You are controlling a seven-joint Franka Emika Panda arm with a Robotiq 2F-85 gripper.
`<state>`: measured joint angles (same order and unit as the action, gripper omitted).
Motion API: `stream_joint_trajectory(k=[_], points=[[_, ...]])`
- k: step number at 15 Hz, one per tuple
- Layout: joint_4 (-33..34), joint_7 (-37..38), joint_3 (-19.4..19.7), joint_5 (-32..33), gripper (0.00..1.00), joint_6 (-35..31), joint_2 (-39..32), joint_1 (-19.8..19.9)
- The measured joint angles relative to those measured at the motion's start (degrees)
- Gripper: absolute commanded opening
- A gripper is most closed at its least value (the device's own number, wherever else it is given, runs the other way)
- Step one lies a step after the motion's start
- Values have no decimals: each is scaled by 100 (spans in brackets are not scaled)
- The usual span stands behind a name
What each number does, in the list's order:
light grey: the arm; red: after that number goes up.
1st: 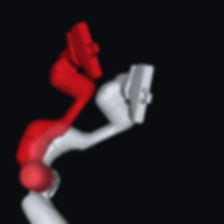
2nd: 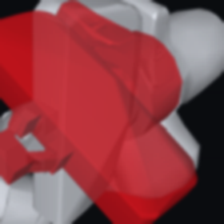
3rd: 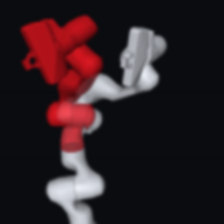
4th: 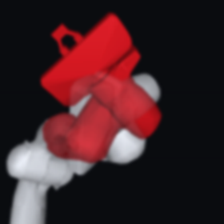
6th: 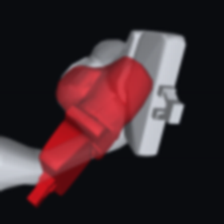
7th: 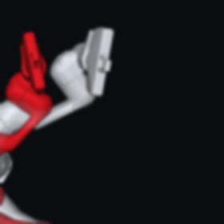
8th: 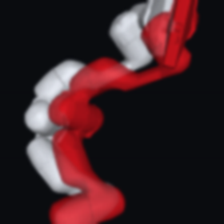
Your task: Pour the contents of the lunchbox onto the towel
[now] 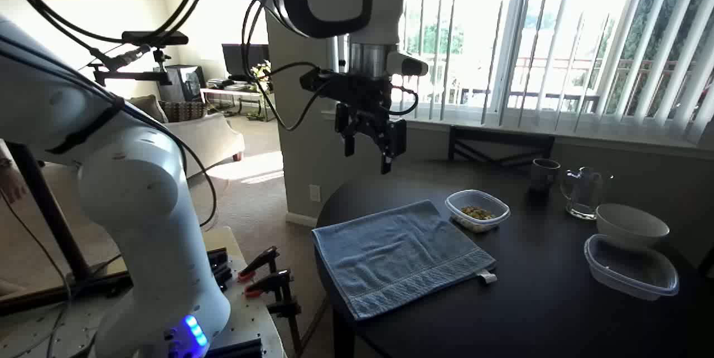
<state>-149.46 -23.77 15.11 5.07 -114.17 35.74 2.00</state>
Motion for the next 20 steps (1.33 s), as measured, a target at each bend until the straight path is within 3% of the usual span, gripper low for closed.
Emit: stream_joint_trajectory(k=[12, 16, 20], points=[[208, 0, 50, 221, 100, -225, -172, 61], [1319, 54, 161, 270, 100, -1076, -1244, 96], [2504, 790, 186, -272, 100, -1215, -2692, 0]])
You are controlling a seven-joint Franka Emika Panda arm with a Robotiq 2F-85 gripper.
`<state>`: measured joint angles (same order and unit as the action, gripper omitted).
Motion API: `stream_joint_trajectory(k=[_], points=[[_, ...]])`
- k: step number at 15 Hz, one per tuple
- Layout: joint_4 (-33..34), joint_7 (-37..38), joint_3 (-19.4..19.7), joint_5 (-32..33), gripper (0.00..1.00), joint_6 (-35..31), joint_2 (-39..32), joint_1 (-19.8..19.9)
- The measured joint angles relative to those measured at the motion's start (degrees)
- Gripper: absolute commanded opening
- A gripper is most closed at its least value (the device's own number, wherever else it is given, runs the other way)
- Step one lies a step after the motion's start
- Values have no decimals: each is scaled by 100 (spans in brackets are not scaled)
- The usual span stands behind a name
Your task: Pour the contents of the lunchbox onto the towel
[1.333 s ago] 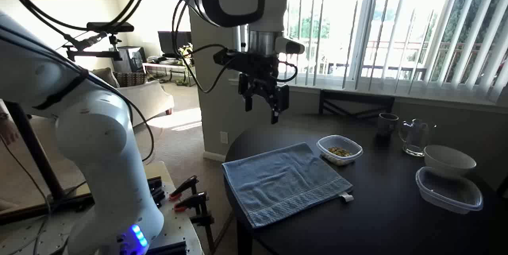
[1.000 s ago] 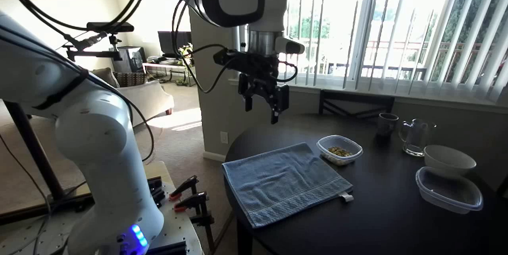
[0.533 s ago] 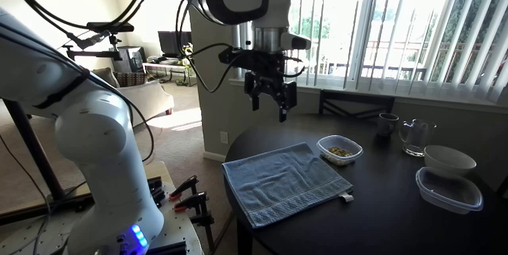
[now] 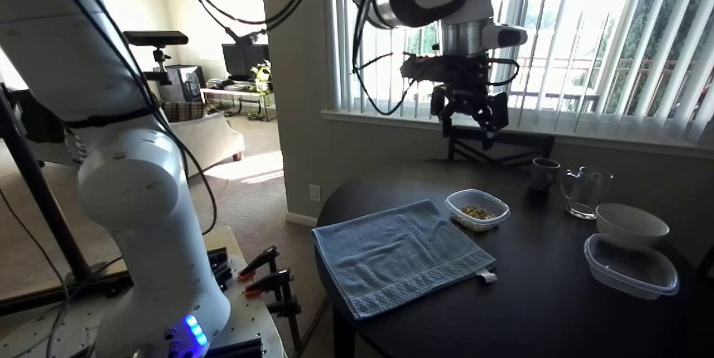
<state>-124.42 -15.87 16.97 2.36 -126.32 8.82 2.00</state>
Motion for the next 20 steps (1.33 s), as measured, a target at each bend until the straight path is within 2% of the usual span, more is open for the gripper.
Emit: stream_joint_trajectory(k=[3, 9, 14, 17, 20], points=[[737, 782, -244, -517, 100, 0, -1145, 28], [2434, 2945, -776, -841, 100, -97, -3398, 25], [3725, 3571, -942, -1248, 100, -952, -4954, 98], [4019, 3933, -980, -1294, 100, -1450, -5441, 76], [4157, 4243, -1060, -1306, 100, -1636, -5759, -19]])
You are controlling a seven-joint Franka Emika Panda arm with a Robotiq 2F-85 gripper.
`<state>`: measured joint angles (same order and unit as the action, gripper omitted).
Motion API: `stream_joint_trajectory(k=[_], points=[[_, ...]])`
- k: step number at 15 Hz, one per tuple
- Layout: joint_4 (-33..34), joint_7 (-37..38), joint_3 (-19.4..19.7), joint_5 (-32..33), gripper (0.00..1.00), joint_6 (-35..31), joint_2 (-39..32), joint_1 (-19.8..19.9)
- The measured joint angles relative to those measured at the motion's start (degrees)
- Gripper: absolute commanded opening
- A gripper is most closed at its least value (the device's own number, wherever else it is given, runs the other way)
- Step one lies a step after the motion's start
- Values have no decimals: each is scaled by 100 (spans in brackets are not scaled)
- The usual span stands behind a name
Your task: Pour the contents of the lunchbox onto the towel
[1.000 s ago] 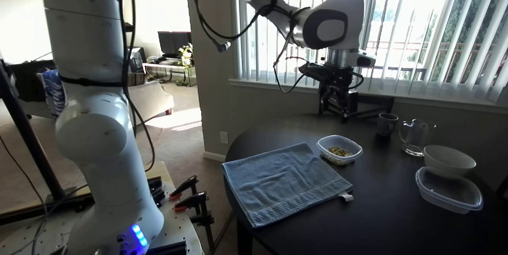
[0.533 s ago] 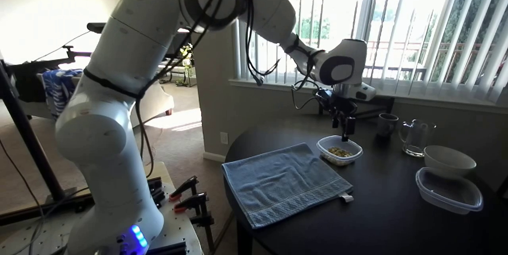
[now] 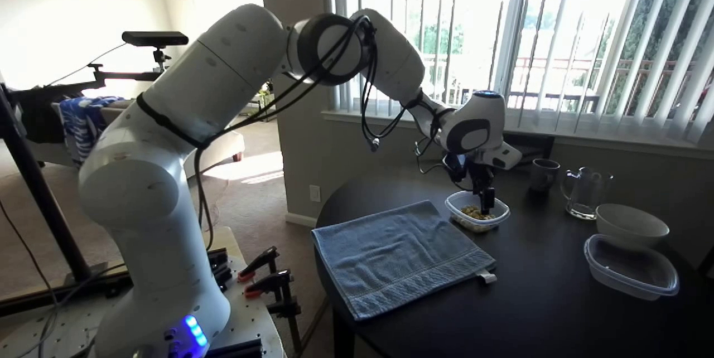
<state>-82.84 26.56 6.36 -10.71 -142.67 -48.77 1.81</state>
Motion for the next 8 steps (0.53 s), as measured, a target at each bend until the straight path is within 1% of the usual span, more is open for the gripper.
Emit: stream_joint_trajectory(k=[2, 4, 8], points=[[86, 172, -11, 0, 100, 1, -163, -116], [170, 356, -6, 0, 100, 137, -299, -225], [324, 724, 71, 2, 100, 679, -437, -388]])
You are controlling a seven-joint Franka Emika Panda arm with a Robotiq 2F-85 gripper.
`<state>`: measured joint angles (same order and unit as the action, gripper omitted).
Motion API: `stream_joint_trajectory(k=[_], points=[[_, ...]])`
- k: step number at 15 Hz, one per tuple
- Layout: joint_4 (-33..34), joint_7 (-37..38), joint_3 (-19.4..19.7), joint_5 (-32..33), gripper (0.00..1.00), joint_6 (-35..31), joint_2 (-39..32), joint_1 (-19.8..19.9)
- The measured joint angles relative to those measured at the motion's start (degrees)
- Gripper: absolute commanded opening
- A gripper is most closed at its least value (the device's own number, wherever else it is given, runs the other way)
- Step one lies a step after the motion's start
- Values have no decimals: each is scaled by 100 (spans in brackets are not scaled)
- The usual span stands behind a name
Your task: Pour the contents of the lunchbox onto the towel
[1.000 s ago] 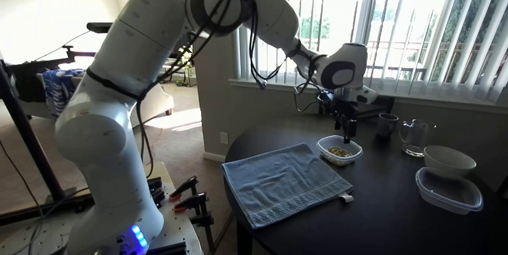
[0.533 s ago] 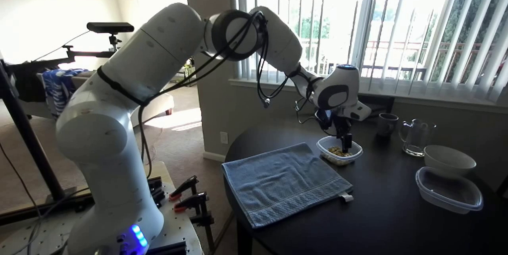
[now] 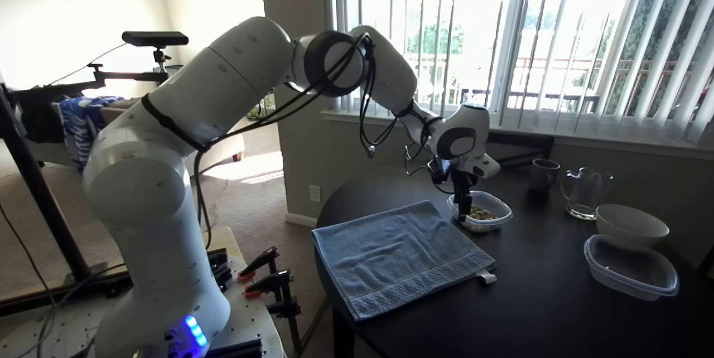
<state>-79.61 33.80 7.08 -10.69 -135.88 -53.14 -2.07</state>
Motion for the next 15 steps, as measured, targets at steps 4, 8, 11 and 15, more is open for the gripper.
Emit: stream_joint_trajectory(k=[4, 8, 11, 15], points=[[155, 489, 56, 1, 100, 359, -70, -54], [325, 1180, 154, 7, 84, 589, -100, -95], [410, 1449, 161, 8, 98, 719, -123, -95], [555, 1518, 112, 1, 100, 887, -274, -46]])
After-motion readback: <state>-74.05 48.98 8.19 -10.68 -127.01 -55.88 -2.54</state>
